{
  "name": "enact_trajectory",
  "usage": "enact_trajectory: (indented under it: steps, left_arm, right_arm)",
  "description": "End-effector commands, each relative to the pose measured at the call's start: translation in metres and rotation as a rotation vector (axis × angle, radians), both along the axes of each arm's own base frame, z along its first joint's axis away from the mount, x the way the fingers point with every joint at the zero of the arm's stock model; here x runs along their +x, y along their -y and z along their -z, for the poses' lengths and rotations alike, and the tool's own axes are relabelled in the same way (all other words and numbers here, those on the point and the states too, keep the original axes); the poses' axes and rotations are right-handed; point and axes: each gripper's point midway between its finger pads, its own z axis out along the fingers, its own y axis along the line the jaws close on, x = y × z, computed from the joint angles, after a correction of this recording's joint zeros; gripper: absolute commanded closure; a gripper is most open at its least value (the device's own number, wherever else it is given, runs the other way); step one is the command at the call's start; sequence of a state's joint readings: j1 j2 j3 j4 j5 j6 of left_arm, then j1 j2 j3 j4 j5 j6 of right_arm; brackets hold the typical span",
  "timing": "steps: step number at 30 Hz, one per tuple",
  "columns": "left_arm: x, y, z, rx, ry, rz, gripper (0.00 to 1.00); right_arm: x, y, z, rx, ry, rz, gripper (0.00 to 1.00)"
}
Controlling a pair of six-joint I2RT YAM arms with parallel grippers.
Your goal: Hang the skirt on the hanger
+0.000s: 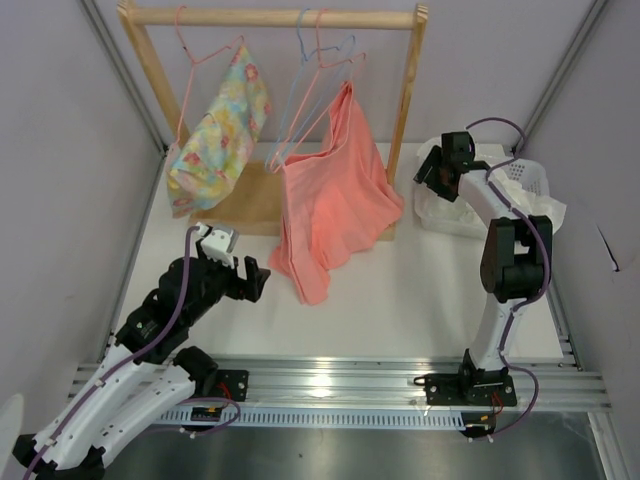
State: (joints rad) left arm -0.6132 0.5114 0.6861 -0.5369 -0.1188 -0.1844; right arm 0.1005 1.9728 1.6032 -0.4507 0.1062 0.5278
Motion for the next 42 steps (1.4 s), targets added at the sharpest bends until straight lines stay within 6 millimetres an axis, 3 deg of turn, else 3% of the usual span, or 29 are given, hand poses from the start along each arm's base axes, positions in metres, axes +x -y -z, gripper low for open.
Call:
enact_trajectory:
  steps: [1,11,18,27,34,42]
  left_arm:
    - [0.002,0.005,-0.004,-0.028,0.009,0.009,0.12]
    - [0.003,0.004,-0.003,-0.021,0.003,-0.003,0.12]
    - [0.004,0.002,-0.004,-0.021,0.003,-0.015,0.12]
    - [0.003,0.003,-0.004,-0.025,0.006,-0.01,0.12]
    - [0.003,0.003,-0.003,-0.024,0.003,-0.009,0.12]
    - [0.003,0.002,-0.003,-0.023,0.004,-0.013,0.12]
  right_arm:
    - [-0.025,0.022,0.023,-0.041,-0.072,0.054,0.27]
    - [-0.028,0.026,0.009,-0.004,-0.028,0.044,0.29]
    - [-0.027,0.017,-0.018,0.082,0.104,0.003,0.27]
    - [-0.04,0.026,-0.032,0.091,0.168,0.026,0.26]
    - [-0.048,0.031,-0.009,0.074,0.097,0.048,0.29]
    - [-0.035,0.03,0.022,0.052,0.007,0.025,0.32]
